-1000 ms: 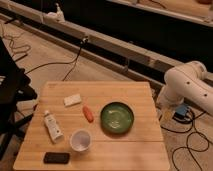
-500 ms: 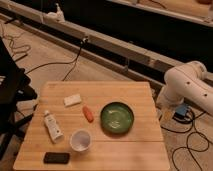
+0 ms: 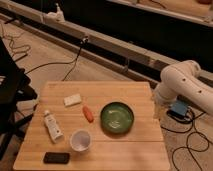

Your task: Pick up the ceramic bowl

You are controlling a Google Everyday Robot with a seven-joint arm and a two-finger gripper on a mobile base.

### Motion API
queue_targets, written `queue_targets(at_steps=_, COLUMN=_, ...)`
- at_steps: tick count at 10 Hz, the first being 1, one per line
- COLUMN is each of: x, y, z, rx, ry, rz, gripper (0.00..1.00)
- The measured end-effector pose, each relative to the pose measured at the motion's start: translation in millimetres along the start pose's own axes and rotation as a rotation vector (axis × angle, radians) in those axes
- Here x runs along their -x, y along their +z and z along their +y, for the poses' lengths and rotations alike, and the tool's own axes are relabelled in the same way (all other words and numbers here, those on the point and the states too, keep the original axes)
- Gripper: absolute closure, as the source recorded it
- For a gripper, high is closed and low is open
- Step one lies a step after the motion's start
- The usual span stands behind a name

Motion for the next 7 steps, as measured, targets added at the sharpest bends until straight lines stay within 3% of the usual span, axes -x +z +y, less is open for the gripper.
queue_targets(at_steps=5, x=56.1, y=35.3, z=3.8, rx=0.095, ry=-0.016, rz=-0.155, gripper=0.35)
queue_targets(at_steps=7, x=61.2, y=37.2, z=4.0, rx=0.103, ry=-0.02, rz=-0.165, gripper=0.35)
